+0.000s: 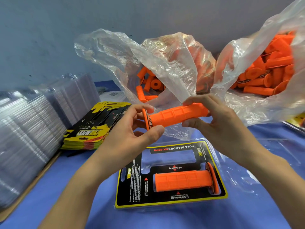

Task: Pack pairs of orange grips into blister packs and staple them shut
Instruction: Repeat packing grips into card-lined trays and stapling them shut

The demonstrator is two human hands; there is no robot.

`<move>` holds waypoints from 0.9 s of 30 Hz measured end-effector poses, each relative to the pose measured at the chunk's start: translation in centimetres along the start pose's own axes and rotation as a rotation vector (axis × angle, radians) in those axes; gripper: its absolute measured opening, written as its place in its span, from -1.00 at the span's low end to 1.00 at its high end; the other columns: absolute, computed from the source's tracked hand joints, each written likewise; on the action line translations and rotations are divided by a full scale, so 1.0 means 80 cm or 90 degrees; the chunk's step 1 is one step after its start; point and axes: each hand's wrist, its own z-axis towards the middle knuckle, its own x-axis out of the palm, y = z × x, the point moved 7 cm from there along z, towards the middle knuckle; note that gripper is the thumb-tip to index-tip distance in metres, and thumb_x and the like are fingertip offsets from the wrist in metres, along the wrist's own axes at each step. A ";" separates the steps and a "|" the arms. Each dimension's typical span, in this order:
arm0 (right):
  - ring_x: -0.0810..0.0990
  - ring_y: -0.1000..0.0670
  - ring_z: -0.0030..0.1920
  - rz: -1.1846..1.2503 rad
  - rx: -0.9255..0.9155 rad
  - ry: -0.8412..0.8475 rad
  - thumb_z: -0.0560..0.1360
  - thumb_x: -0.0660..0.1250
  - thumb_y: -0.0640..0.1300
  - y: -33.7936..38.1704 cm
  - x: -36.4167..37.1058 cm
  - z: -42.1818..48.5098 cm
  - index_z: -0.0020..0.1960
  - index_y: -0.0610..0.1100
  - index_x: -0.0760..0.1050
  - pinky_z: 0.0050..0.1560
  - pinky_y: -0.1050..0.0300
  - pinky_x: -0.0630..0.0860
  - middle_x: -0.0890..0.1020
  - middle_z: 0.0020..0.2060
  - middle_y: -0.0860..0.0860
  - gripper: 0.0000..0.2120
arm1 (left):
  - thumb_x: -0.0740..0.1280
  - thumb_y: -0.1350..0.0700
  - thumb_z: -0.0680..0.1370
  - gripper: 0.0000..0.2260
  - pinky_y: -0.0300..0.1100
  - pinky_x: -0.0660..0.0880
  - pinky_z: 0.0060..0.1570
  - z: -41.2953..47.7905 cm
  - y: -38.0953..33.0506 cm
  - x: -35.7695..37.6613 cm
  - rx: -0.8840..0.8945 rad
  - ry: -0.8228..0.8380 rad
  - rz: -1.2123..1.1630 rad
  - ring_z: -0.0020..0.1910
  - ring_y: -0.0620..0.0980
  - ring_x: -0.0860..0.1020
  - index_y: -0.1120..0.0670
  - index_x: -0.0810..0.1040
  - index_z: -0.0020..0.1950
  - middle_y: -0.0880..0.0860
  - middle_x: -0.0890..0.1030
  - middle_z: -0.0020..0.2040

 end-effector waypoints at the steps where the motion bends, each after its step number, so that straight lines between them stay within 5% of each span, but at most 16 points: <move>1: 0.48 0.19 0.01 -0.005 0.009 0.011 0.37 0.26 0.35 -0.002 0.001 -0.002 0.19 0.21 0.44 0.03 0.17 0.44 0.49 0.08 0.29 -0.56 | 0.44 -0.21 0.36 -0.65 -0.29 0.55 -0.01 -0.001 0.001 -0.002 0.002 0.007 0.031 -0.06 -0.17 0.62 -0.29 0.46 0.11 -0.19 0.60 -0.04; 4: 0.50 0.16 0.02 -0.015 0.021 0.077 0.39 0.25 0.33 -0.008 0.010 -0.011 0.21 0.27 0.43 0.03 0.12 0.46 0.51 0.03 0.27 -0.58 | 0.38 -0.29 0.36 -0.58 -0.41 0.47 -0.03 -0.005 0.005 -0.014 -0.008 0.007 0.166 0.01 -0.24 0.57 -0.30 0.40 0.17 -0.29 0.57 0.03; 10: 0.48 0.29 0.05 -0.051 0.061 0.188 0.30 0.17 0.48 -0.020 0.021 -0.035 0.09 0.56 0.34 -0.10 0.37 0.34 0.50 -0.03 0.29 -0.65 | 0.44 -0.20 0.44 -0.65 -0.54 0.33 -0.05 -0.023 0.029 -0.019 -0.025 0.020 0.282 0.07 -0.34 0.48 -0.23 0.42 0.16 -0.34 0.53 0.04; 15: 0.44 0.33 0.06 -0.071 0.067 0.236 0.33 0.27 0.39 -0.022 0.025 -0.047 0.00 0.48 0.40 0.00 0.50 0.31 0.53 -0.07 0.29 -0.75 | 0.24 -0.42 0.34 -0.54 -0.31 0.40 0.04 -0.039 0.053 -0.014 -0.049 0.045 0.381 0.09 -0.31 0.45 -0.30 0.37 0.18 -0.23 0.52 0.06; 20: 0.38 0.24 0.17 -0.106 0.054 0.290 0.42 0.36 0.25 -0.021 0.034 -0.046 0.08 0.33 0.47 0.12 0.41 0.29 0.50 0.04 0.34 -0.75 | 0.20 -0.42 0.36 -0.54 -0.52 0.24 0.06 -0.043 0.058 -0.006 -0.014 0.073 0.453 0.12 -0.33 0.39 -0.24 0.40 0.17 -0.29 0.46 0.03; 27: 0.30 0.27 0.26 -0.121 0.051 0.324 0.42 0.37 0.25 -0.025 0.039 -0.043 0.14 0.24 0.54 0.13 0.50 0.23 0.43 0.10 0.36 -0.69 | 0.19 -0.43 0.39 -0.51 -0.36 0.30 0.11 -0.040 0.055 -0.005 0.025 0.093 0.484 0.10 -0.27 0.37 -0.19 0.46 0.18 -0.29 0.47 0.01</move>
